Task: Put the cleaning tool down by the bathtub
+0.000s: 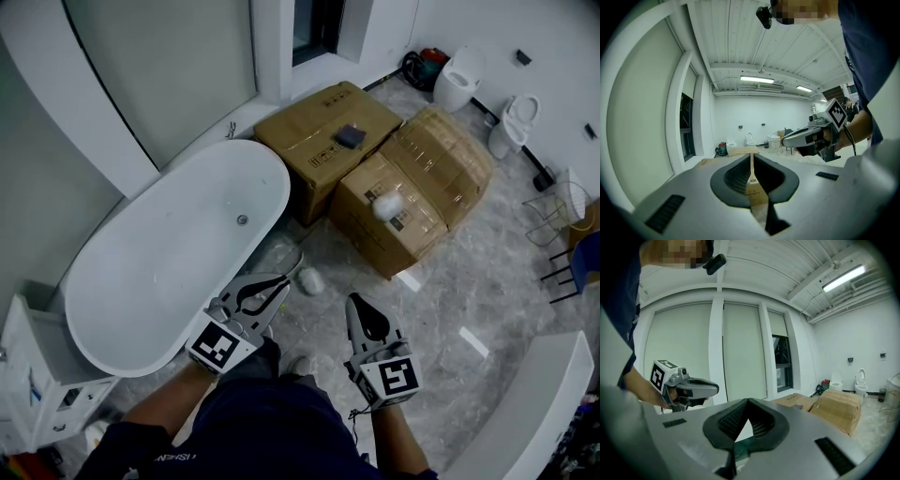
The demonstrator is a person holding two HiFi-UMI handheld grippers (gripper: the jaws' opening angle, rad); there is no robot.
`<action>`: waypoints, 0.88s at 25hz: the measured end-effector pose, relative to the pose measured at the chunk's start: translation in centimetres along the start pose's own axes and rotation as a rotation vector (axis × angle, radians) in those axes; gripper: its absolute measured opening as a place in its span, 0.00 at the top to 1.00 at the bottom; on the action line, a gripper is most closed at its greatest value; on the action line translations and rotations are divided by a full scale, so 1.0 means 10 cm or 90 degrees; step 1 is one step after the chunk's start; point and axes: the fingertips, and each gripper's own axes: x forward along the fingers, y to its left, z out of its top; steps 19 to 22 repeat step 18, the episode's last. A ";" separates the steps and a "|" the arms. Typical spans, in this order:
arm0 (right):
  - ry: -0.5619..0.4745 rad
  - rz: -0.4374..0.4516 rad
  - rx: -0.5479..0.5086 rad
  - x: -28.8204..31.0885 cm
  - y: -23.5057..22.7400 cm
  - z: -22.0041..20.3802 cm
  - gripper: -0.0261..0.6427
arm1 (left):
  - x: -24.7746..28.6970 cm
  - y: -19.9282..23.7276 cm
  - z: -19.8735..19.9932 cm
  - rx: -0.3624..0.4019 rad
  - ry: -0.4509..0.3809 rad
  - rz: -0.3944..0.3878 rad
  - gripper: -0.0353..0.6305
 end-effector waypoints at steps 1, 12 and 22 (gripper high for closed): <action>0.000 -0.001 0.001 0.00 -0.01 -0.01 0.95 | 0.00 0.00 -0.01 -0.001 0.001 0.001 0.88; -0.001 0.001 -0.001 0.04 -0.10 0.00 0.95 | 0.06 0.05 0.00 -0.008 0.003 0.013 0.88; -0.003 0.002 -0.005 0.11 -0.18 -0.01 0.95 | 0.14 0.10 -0.03 -0.006 0.006 0.012 0.88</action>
